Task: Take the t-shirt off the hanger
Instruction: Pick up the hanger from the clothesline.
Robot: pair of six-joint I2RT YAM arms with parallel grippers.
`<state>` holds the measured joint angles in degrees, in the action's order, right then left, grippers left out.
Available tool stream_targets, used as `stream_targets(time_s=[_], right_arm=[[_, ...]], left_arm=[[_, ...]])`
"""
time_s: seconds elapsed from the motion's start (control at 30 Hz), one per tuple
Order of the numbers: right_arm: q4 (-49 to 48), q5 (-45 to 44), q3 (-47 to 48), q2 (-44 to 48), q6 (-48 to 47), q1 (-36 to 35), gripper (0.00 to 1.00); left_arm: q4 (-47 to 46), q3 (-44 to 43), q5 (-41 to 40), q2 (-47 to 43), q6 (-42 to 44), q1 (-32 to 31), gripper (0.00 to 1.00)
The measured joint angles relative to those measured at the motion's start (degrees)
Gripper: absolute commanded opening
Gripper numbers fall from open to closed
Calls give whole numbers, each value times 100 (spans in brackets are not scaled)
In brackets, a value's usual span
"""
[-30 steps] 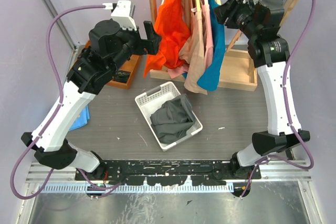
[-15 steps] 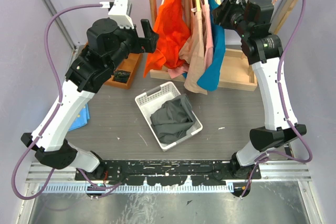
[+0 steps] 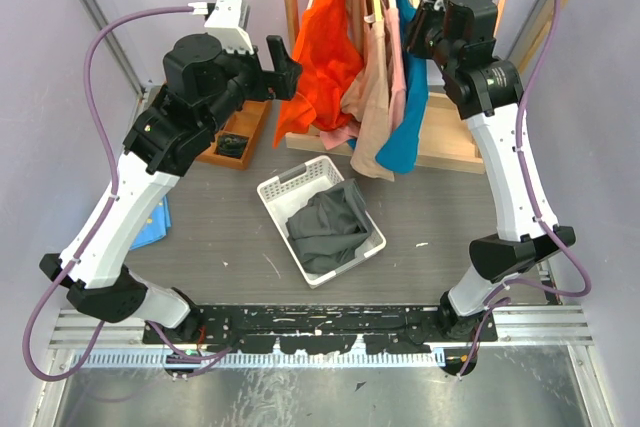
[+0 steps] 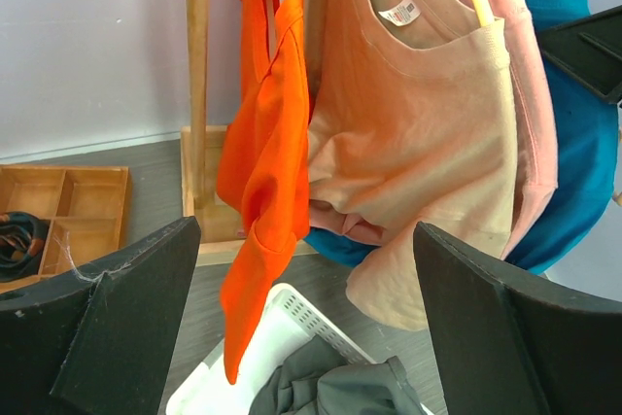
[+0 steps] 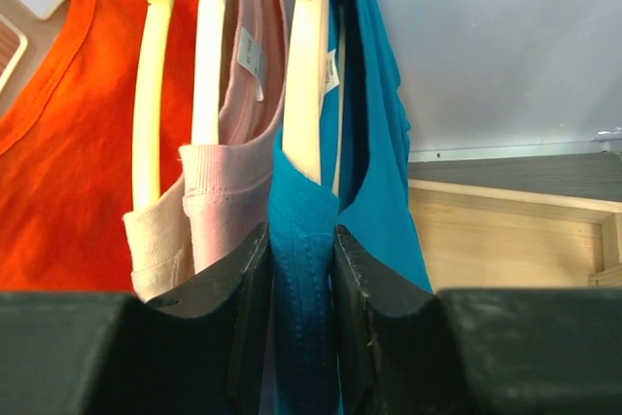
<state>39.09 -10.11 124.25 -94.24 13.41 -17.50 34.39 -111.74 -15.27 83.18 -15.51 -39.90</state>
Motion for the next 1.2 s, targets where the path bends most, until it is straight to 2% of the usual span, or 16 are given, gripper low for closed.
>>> stream_targets(time_s=[0.17,0.27,0.37,0.6,0.8,1.2], right_arm=[[2,-232,4,0,-46,-17,20],[2,-317,4,0,-63,-31,10],[2,-365,4,0,-72,-42,5],[-98,-437,-26,13,-90,-42,2],[-564,-433,-474,328,-127,-42,1],[-881,-398,-553,763,-256,-42,1]], left_arm=[[0,0,20,0,-15,11,98],[0,0,28,0,-17,15,98],[0,0,39,0,-17,22,98],[0,0,42,0,-17,46,98],[0,0,42,0,-31,50,98],[-2,-2,164,2,-212,55,98]])
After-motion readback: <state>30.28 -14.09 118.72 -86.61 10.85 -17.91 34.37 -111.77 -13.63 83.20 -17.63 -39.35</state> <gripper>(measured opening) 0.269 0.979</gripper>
